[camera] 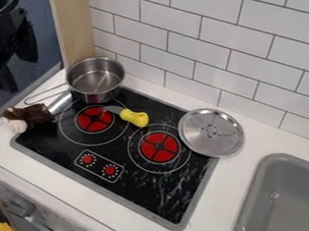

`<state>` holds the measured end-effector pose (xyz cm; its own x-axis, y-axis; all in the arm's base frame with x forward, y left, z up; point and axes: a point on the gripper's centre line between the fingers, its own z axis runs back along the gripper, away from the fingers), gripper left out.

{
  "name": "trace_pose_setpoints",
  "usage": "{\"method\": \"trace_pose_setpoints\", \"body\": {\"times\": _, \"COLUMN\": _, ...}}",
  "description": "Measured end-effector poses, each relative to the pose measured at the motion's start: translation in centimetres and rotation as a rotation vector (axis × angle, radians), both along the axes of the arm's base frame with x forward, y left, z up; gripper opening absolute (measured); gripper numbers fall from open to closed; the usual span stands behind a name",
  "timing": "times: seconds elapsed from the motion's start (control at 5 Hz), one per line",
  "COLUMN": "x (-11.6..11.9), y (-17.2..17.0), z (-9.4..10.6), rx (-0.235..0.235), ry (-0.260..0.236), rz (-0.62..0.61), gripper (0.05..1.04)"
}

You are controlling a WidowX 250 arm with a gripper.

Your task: Put the monkey doll at the bottom right corner of the stove

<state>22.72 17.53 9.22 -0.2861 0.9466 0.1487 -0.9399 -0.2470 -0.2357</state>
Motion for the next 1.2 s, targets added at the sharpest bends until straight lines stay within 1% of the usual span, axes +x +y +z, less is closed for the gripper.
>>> {"method": "trace_pose_setpoints", "body": {"times": 0.2, "x": -0.2, "y": -0.2, "z": -0.8, "rx": -0.016, "ry": 0.023, "rz": -0.001, "gripper": 1.001}}
{"method": "trace_pose_setpoints", "body": {"times": 0.4, "x": -1.7, "y": 0.0, "z": -1.7, "rx": -0.028, "ry": 0.058, "rz": 0.006, "gripper": 1.001}}
{"method": "trace_pose_setpoints", "body": {"times": 0.8, "x": -3.5, "y": 0.8, "z": -3.9, "rx": 0.082, "ry": 0.1, "rz": 0.007, "gripper": 1.001}}
{"method": "trace_pose_setpoints", "body": {"times": 1.0, "x": -3.4, "y": 1.3, "z": -6.4, "rx": 0.139, "ry": 0.143, "rz": 0.019, "gripper": 1.001}}
{"method": "trace_pose_setpoints", "body": {"times": 1.2, "x": -2.6, "y": 1.2, "z": -7.7, "rx": 0.158, "ry": 0.174, "rz": 0.021, "gripper": 1.001}}
